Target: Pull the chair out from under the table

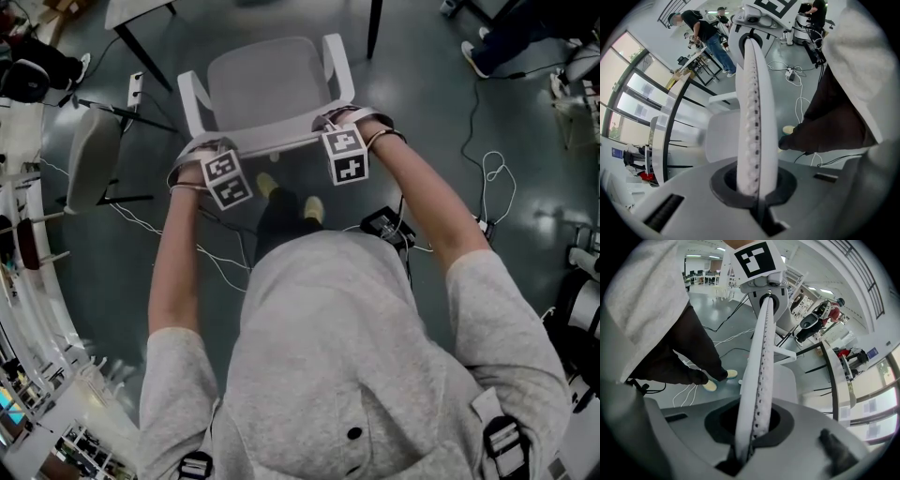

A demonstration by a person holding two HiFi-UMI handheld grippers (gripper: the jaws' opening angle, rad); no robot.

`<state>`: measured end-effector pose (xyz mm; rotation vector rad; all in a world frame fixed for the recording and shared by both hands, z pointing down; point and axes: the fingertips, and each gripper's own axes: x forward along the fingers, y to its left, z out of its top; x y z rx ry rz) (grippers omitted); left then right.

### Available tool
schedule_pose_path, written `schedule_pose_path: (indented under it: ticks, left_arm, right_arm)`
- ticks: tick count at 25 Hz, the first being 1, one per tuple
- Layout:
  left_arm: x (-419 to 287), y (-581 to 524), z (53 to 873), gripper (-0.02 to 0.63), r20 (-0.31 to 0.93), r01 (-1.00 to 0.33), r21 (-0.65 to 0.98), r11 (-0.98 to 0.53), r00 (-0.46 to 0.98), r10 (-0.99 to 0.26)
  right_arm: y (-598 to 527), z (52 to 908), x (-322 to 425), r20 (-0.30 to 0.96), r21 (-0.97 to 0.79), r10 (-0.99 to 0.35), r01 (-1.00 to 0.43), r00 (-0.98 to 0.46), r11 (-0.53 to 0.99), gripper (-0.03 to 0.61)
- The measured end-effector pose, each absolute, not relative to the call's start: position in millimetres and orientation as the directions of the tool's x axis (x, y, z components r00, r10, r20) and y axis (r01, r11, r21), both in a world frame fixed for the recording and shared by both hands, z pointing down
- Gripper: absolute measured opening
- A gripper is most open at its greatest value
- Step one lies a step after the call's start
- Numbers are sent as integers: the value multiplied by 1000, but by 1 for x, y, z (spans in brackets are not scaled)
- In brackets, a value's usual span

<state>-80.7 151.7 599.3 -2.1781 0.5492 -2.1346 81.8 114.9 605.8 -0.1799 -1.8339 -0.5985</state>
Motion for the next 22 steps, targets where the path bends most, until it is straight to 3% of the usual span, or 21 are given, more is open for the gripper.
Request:
schedule_pose_path:
  ticks: [7,9,10,11,15,18,20,21,22]
  left_arm:
    - [-70,174,603,18,965,-212,-258,-943,-3,-263]
    - [-69,183,602,20,978,-234,-197,-952,24,-209]
    - [-68,187,599,31,985,-260,-139,-955,59,-160]
    - [-68,191,594,70,989,-294,-69,-953,108,-105]
    - [-77,195,557,187,954,-381,116,-917,300,-4]
    - [-85,200,528,163,908,-473,114,-873,407,-102]
    - [-95,186,494,127,810,-637,85,-766,492,-320]
    - [-101,173,474,59,715,-741,97,-665,517,-471]
    - [-107,160,455,40,600,-826,154,-542,514,-614]
  right_arm:
    - [136,609,92,920,316,-174,405,-350,858,41]
    - [144,610,95,936,262,-131,398,-327,879,43]
    - [149,609,97,945,217,-93,390,-312,895,73]
    - [153,605,99,951,174,-56,379,-303,909,121]
    - [153,558,102,920,107,17,295,-391,950,144]
    - [154,517,107,827,-4,79,134,-556,991,149]
    - [145,489,106,684,-120,53,-40,-727,992,149]
    - [135,479,106,604,-175,-7,-141,-797,975,147]
    - [122,473,108,540,-215,-98,-249,-836,944,141]
